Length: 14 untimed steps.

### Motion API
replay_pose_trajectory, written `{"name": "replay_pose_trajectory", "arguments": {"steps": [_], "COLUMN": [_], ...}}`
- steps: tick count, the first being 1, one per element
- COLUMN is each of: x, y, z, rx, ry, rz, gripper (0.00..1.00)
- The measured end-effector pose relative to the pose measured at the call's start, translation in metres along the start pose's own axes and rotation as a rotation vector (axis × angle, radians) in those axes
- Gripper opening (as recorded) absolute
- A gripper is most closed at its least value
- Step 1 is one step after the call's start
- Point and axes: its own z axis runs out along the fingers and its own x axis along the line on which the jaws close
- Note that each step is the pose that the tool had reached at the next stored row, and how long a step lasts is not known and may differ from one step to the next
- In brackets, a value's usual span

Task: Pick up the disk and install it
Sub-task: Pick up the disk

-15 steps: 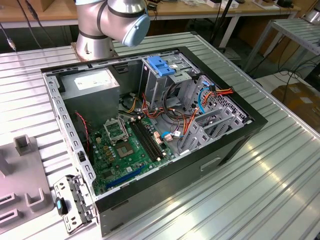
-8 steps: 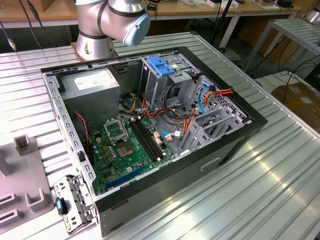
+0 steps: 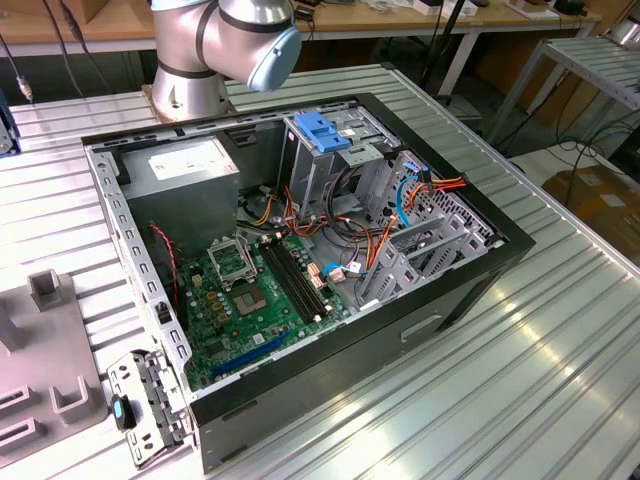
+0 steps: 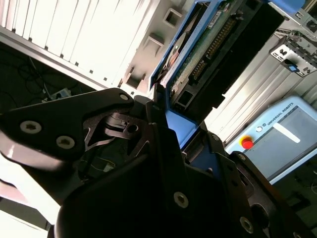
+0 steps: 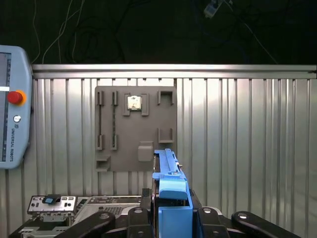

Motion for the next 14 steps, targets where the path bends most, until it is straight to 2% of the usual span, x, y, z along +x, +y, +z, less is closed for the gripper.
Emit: {"name": "replay_pose_trajectory", "arguments": {"steps": [14], "x": [0.0025], "y": [-0.0112], "z": [0.0006], "rx": [0.0], "ry": [-0.0001], "rz": [0.0], "gripper": [0.37]}}
